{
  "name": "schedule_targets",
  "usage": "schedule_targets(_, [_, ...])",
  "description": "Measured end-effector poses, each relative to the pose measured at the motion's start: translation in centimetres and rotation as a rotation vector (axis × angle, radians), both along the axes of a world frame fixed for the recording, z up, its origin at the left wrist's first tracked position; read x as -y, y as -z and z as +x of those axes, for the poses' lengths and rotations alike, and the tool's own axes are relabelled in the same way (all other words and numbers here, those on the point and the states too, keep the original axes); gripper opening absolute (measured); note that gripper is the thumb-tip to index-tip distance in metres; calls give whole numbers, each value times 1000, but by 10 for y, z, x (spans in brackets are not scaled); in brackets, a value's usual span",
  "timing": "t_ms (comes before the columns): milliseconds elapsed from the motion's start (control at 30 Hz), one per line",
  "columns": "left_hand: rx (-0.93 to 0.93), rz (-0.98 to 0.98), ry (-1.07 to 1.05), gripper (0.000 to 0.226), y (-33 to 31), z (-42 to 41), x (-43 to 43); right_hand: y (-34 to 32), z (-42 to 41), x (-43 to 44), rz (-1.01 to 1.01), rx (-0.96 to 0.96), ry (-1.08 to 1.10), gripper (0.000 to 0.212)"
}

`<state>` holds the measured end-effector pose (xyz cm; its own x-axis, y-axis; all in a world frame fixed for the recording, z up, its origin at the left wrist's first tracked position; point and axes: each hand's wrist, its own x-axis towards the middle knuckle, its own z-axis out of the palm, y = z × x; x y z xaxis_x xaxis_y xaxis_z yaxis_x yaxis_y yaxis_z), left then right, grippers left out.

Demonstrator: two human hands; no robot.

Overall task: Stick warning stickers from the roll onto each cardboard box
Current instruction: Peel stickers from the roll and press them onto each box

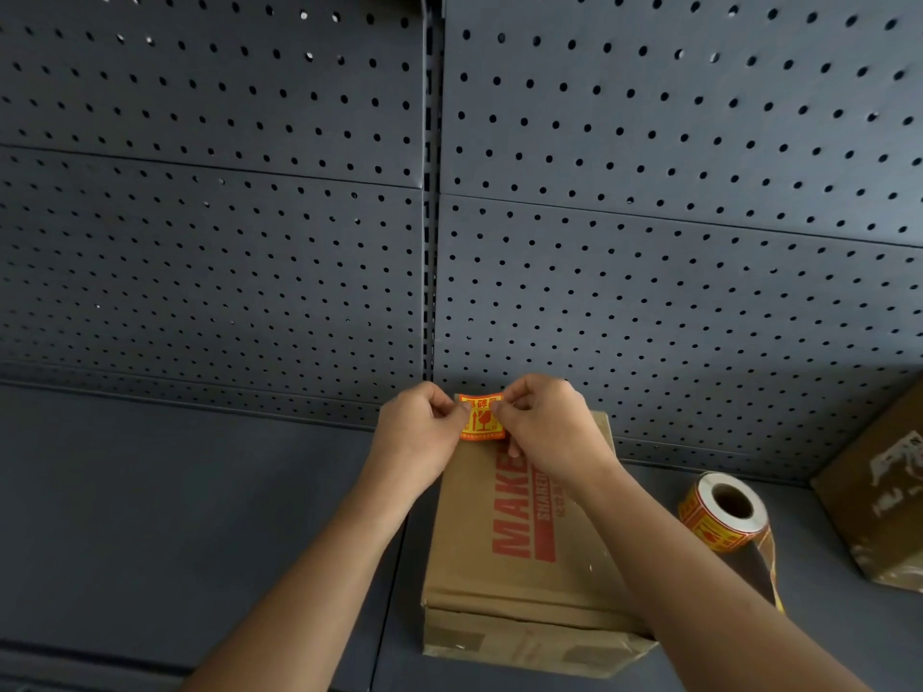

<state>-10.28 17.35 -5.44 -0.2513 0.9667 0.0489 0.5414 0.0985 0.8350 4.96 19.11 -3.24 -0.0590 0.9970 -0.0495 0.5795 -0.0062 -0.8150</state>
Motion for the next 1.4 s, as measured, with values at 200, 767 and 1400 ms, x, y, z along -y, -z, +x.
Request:
schedule_targets(200, [-73,16,16,21,1,1,-6,2,-1,-4,14,56,5,8])
schedule_targets(767, [-196,7,4,25,8,2,-15,1,-6,-5,25,100,14,3])
schedule_targets(1400, [187,-103,30,36,19,6,1,7,1,11,279,601,56,39])
